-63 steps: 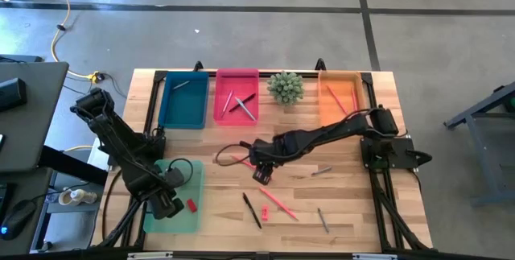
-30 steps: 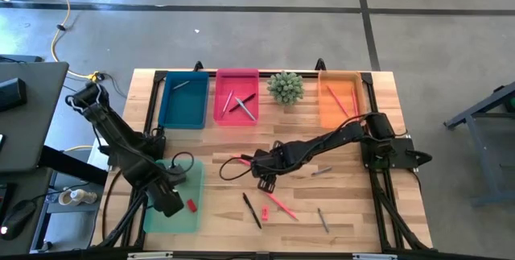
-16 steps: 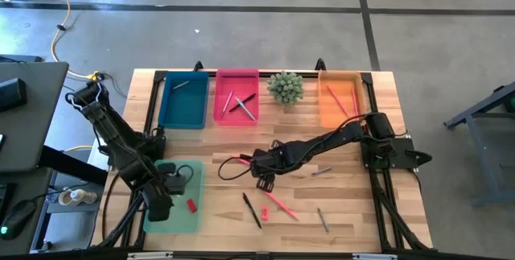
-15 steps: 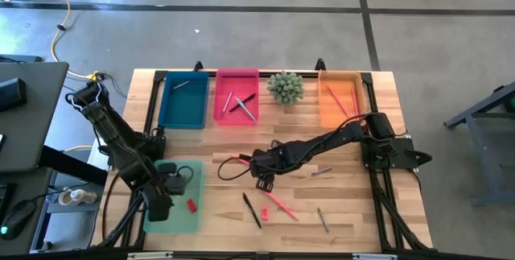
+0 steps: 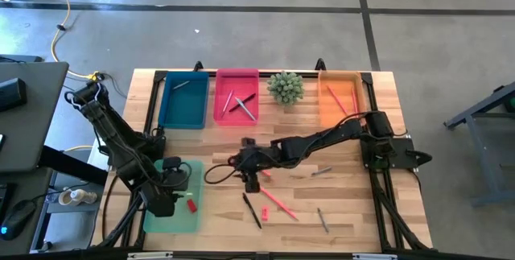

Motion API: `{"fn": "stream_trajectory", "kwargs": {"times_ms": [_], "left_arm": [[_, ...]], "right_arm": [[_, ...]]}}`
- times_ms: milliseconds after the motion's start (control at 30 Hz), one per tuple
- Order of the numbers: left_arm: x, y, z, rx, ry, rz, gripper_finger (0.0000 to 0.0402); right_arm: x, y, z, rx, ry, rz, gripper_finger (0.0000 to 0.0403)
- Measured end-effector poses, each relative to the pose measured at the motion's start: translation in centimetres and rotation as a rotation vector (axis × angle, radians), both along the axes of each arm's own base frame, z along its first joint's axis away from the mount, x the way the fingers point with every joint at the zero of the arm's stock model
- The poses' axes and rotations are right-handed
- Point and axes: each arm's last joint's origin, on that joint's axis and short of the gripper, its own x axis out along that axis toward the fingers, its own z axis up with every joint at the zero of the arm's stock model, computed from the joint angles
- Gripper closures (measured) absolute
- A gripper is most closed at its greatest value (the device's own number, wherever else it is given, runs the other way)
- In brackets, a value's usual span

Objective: Sort crayons/erasers/pens/pencils in bins
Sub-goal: Put the pink pencil into the orange bin

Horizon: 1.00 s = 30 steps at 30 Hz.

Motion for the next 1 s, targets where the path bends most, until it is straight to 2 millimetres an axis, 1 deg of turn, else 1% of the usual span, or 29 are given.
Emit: {"fn": "stream_trajectory", "kwargs": {"times_ms": [100,167,267,333,467,600,800,1000], "left_arm": [[-0.1,0.2,0.3,0.032,0.010,0.004,0.0262],[-0.3,0.3,0.3,0.048,0.021,0.005,0.0270],[-0.3,0.4,0.3,0.056,0.029,0.005,0.0277],[-0.3,0.4,0.3,0.052,0.033,0.006,0.0280],[-0.4,0.3,0.3,0.018,0.050,0.044,0.0279],[-0.4,0.3,0.3,-0.012,0.066,0.073,0.0278],[-0.4,0.2,0.3,-0.030,0.075,0.094,0.0280],[-0.4,0.2,0.3,-0.029,0.074,0.094,0.0279]], "right_arm": [[0.7,-0.4,0.8,-0.051,-0.114,0.080,0.0203],[1.1,-0.7,1.4,-0.070,-0.188,0.092,0.0203],[1.6,-1.2,2.1,-0.048,-0.263,0.069,0.0203],[1.7,-1.7,2.1,0.006,-0.260,0.012,0.0203],[1.3,-2.3,1.6,0.126,-0.160,-0.105,0.0203],[0.5,-2.2,0.5,0.197,-0.009,-0.185,0.0203],[-1.2,-1.5,-1.0,0.209,0.207,-0.255,0.0203],[-2.5,-0.8,-1.8,0.186,0.355,-0.284,0.0203]]}}
